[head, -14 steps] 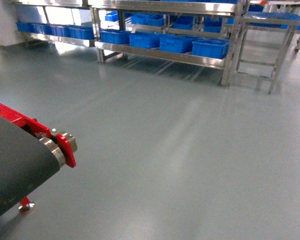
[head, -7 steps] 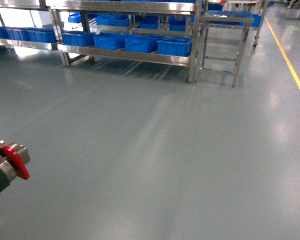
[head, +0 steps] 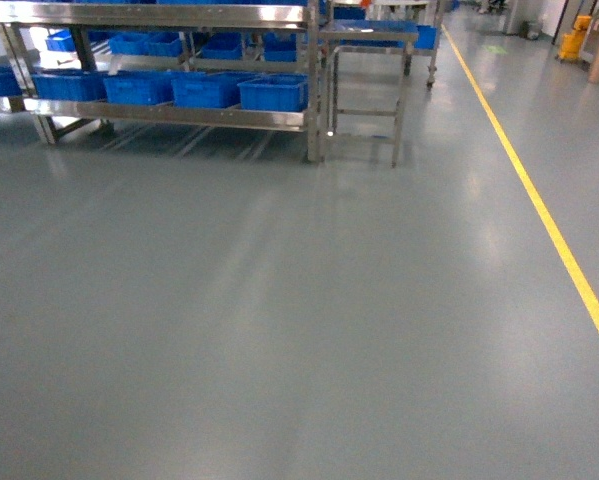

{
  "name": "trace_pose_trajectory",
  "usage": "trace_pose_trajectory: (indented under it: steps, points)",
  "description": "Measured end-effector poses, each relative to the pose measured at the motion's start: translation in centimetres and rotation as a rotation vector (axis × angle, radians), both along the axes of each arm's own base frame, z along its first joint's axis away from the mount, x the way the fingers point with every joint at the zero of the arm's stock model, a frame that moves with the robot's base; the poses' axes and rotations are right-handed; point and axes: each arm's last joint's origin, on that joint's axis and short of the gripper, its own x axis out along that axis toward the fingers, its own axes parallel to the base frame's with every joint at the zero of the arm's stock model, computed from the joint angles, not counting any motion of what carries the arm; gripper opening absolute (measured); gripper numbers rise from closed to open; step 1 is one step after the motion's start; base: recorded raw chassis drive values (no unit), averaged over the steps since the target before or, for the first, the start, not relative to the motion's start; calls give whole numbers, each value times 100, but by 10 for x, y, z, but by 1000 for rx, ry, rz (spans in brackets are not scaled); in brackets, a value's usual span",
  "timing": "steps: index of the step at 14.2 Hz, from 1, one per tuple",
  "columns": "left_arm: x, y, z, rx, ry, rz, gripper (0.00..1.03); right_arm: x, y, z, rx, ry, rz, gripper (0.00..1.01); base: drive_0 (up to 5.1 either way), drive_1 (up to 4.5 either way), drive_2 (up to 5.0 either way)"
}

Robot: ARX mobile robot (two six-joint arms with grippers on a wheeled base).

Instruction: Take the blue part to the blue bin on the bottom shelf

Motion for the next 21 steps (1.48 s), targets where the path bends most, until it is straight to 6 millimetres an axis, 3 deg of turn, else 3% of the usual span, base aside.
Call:
trace_pose_trajectory:
  steps: [10, 21]
  points:
    - [0, 0, 0, 0, 1, 0, 44, 0, 0, 0, 0, 0, 0, 98, -150, -150, -150]
    - [0, 0, 0, 3, 6, -3, 44, 0, 0, 0, 0, 0, 0, 98, -1, 402, -404]
